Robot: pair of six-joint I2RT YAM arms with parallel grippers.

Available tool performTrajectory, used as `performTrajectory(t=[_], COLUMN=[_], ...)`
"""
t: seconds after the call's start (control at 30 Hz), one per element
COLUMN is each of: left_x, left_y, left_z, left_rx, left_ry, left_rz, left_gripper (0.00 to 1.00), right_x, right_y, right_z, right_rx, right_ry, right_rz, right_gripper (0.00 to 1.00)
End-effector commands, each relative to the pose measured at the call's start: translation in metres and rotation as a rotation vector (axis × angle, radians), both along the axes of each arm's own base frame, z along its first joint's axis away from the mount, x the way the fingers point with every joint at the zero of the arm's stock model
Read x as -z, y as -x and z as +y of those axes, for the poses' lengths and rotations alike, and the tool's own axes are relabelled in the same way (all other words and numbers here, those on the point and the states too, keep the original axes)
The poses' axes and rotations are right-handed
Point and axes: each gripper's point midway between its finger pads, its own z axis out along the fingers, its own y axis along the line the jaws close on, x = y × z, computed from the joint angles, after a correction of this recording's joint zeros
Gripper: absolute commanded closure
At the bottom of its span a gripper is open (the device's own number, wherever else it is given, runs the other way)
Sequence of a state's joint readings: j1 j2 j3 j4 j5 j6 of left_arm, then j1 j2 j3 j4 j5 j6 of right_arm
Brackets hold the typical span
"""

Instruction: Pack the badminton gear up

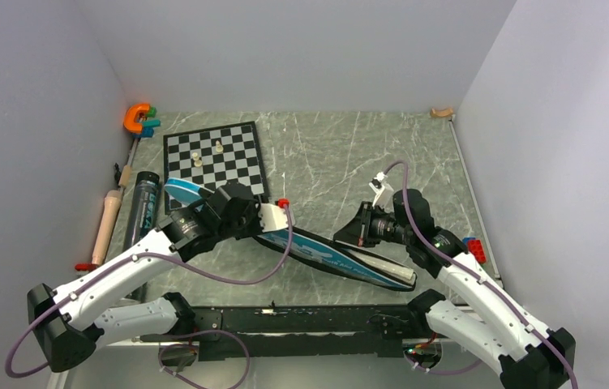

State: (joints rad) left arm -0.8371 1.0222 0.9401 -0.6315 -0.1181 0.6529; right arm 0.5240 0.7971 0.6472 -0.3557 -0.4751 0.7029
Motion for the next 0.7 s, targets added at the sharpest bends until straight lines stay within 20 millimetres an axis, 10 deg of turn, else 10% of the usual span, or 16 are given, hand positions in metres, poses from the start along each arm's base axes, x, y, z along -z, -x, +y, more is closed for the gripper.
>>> performTrajectory(t=[0.0,0.1,0.67], left_x=[-0.034,-0.034,0.013], left_y=[0.015,0.033,0.067], left_z=[-0.043,-0.066,-0.152], left_rx=[0.094,0.192,0.396], left_ry=[0.157,0.162,0.022], left_rz=[0.045,0.091,0.144], left_gripper=[0.54,0.40,0.40], right_x=[-0.015,-0.014,-0.025], right_y=[0.006,0.011,0.021], right_z=[0.003,0.002,-0.001], right_rx=[-0.039,-0.049,-0.050], right_ry=[-0.051,-0.055,-0.099], right_rz=[-0.045,-0.044,-0.077], right_gripper=[1.00,1.00,1.00])
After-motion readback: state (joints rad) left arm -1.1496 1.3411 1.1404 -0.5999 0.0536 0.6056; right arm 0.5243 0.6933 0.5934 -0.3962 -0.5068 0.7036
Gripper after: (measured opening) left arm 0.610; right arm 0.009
